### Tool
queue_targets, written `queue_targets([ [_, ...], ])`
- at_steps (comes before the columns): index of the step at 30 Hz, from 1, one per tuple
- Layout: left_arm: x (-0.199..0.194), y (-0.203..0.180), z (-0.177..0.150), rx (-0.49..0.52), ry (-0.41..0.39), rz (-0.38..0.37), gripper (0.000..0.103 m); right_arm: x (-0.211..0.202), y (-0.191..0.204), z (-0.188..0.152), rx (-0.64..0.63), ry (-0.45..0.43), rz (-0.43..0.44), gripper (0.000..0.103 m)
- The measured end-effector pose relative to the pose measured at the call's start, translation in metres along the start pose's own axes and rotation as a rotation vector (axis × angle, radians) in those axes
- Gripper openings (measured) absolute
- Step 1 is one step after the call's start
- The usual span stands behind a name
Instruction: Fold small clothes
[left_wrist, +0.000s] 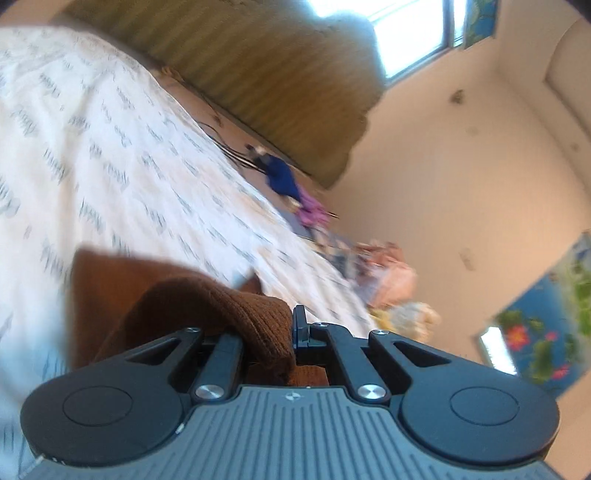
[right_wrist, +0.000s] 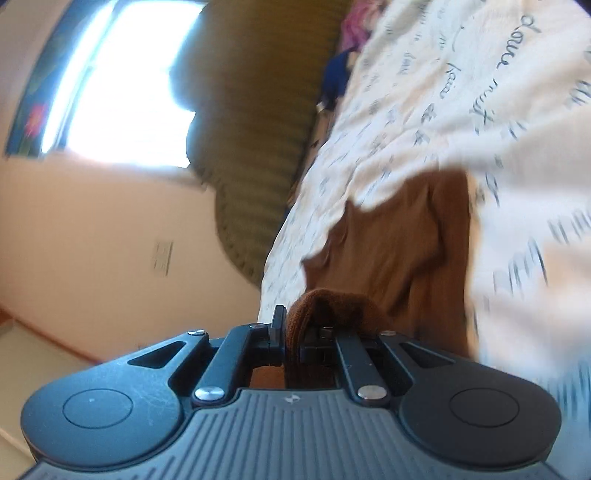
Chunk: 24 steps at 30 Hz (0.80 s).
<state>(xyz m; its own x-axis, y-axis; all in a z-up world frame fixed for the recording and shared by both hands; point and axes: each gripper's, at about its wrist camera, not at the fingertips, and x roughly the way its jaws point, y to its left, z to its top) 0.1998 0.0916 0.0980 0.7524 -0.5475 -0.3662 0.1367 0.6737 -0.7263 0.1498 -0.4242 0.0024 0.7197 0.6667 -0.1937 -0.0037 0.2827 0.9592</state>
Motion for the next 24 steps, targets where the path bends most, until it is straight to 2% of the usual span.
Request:
queue_targets([
  [2,0.042,0.006,0.011,0.033,-0.006,0.081,0.004,0.025,-0.011,0.023,0.022,-0.019,-0.051,0.006],
  [4,0.072,0.019,0.016,0.051,-0.01,0.118,0.004,0.045,-0.027,0.04,0.069,-0.058,-0.054,0.009],
  [5,0.081,0.023,0.016,0.055,-0.018,0.124,0.005,0.05,-0.033,0.046,0.102,-0.085,-0.068,0.014],
  [6,0.083,0.028,0.017,0.051,-0.031,0.121,0.012,0.054,-0.037,0.051,0.119,-0.109,-0.086,0.023],
  [7,0.083,0.031,0.018,0.036,-0.045,0.111,0.033,0.055,-0.038,0.055,0.118,-0.125,-0.098,0.054],
  [8,0.076,0.032,0.018,0.029,-0.069,0.095,0.047,0.053,-0.035,0.055,0.096,-0.138,-0.074,0.067],
  [9,0.064,0.031,0.016,0.036,-0.108,0.082,0.075,0.05,-0.029,0.054,0.066,-0.147,-0.065,0.07],
  [10,0.05,0.028,0.015,0.062,-0.152,0.081,0.094,0.044,-0.021,0.05,0.024,-0.152,-0.067,0.079],
  [11,0.033,0.024,0.012,0.1,-0.185,0.089,0.097,0.036,-0.012,0.044,-0.029,-0.151,-0.067,0.084],
  [13,0.0,0.018,0.006,0.156,-0.209,0.103,0.095,0.016,0.003,0.029,-0.109,-0.122,-0.091,0.085],
  [15,-0.035,0.017,-0.005,0.165,-0.216,0.124,0.094,-0.015,0.007,0.009,-0.151,-0.104,-0.07,0.085],
  [17,-0.071,0.023,-0.02,0.121,-0.23,0.139,0.094,-0.043,0.007,-0.011,-0.155,-0.093,-0.07,0.085],
  [19,-0.103,0.032,-0.038,0.059,-0.243,0.149,0.094,-0.071,0.004,-0.032,-0.163,-0.095,-0.111,0.085],
  [21,-0.124,0.044,-0.055,-0.025,-0.214,0.138,0.095,-0.088,-0.001,-0.051,-0.15,-0.09,-0.152,0.085],
  [24,-0.132,0.06,-0.076,-0.165,-0.152,0.111,0.095,-0.092,-0.007,-0.07,-0.15,-0.057,-0.211,0.084],
])
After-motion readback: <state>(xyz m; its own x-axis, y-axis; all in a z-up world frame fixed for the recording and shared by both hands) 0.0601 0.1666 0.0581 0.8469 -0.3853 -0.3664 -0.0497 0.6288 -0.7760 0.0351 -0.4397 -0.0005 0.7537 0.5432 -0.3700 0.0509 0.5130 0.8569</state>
